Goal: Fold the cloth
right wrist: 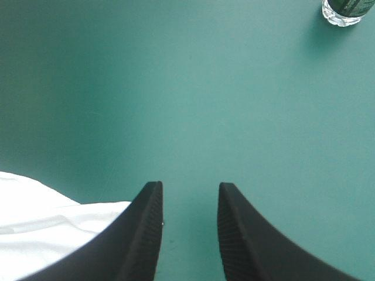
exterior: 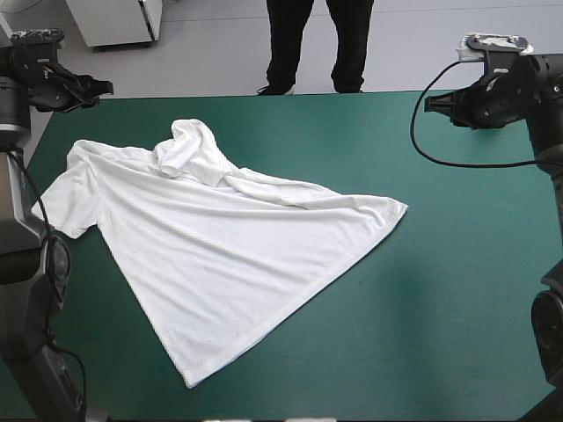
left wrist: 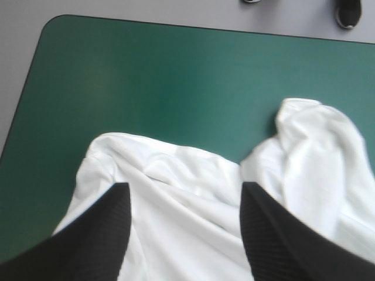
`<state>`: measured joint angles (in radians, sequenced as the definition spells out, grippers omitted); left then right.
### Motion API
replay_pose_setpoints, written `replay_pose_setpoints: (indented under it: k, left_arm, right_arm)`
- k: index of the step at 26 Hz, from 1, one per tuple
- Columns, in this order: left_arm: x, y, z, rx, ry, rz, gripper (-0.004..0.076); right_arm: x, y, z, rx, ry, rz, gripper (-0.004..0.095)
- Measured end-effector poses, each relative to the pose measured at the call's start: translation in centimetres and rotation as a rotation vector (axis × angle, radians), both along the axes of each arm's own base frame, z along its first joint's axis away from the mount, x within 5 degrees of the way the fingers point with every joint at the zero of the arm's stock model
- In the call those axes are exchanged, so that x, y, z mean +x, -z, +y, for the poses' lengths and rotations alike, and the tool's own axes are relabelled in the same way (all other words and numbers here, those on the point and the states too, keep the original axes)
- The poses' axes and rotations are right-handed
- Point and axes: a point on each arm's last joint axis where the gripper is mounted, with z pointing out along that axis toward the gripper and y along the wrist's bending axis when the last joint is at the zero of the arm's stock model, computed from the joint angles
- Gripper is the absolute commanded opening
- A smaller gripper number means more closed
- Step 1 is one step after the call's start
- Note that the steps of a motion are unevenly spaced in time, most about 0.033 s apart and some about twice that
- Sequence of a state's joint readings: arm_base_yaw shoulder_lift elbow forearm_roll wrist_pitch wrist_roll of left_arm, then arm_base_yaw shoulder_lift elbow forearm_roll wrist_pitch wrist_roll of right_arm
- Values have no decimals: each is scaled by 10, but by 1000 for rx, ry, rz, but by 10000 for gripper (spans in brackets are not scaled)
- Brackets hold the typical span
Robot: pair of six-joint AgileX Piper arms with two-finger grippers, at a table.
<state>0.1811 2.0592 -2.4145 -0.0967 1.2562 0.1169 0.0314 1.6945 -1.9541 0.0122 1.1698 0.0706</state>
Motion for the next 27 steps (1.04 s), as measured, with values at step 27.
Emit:
replay_pose_setpoints:
  k: [27]
  left_arm:
    - [-291,92,-146,-145,215,474,336]
  right_arm:
    - [-14,-16,3,51,-9,-40,307]
